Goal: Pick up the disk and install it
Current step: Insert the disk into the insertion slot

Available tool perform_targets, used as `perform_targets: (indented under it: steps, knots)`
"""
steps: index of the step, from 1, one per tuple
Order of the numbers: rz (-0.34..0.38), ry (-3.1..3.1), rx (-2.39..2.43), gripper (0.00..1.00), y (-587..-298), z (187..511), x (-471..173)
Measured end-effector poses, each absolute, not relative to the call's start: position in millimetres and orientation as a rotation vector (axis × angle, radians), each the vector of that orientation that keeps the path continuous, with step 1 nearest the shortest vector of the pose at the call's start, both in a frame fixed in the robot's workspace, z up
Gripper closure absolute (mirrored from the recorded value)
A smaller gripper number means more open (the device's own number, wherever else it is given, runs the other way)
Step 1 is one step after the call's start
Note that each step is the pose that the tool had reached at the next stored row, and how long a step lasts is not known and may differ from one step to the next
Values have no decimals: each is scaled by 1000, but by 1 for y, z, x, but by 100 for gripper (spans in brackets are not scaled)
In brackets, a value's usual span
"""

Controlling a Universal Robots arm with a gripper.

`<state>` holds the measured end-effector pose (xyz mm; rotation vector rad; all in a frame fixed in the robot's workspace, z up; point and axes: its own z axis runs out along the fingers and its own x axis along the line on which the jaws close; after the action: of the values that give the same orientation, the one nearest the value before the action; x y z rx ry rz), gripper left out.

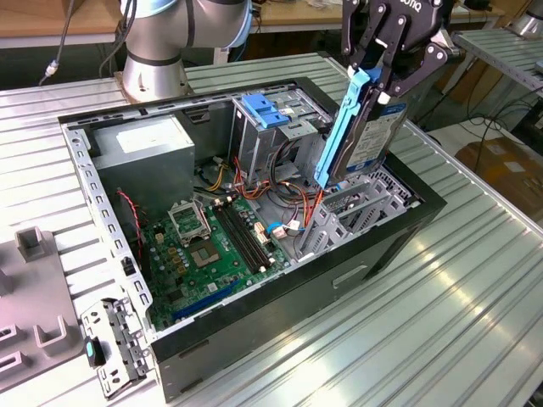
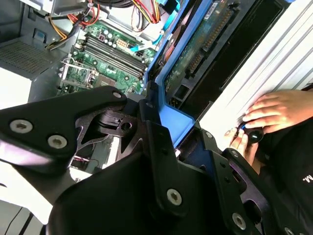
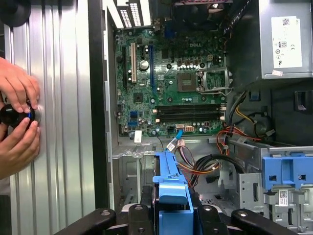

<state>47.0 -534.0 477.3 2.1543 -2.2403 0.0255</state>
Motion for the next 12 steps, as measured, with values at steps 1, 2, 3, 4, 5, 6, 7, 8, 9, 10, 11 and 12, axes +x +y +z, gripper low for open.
perform_targets:
  steps: [1,2,3,4,5,6,7,8,9,10,11,12]
  knots:
    - [26,-2240,2154,63,-536,476,47]
    - [25,-2240,2155,63,-537,475,47]
    - [25,-2237,2158,63,-539,474,48]
    - [26,-2233,2162,63,-539,472,49]
    - [26,-2228,2167,63,-539,472,49]
    - [26,-2217,2178,63,-540,470,50]
    - [26,-2213,2183,63,-540,470,53]
    - [26,-2211,2185,63,-540,469,56]
    - [26,-2210,2185,63,-540,468,58]
    - [26,-2209,2187,63,-541,467,57]
    - [26,-2207,2189,63,-541,465,58]
    - [26,-2206,2189,63,-542,464,58]
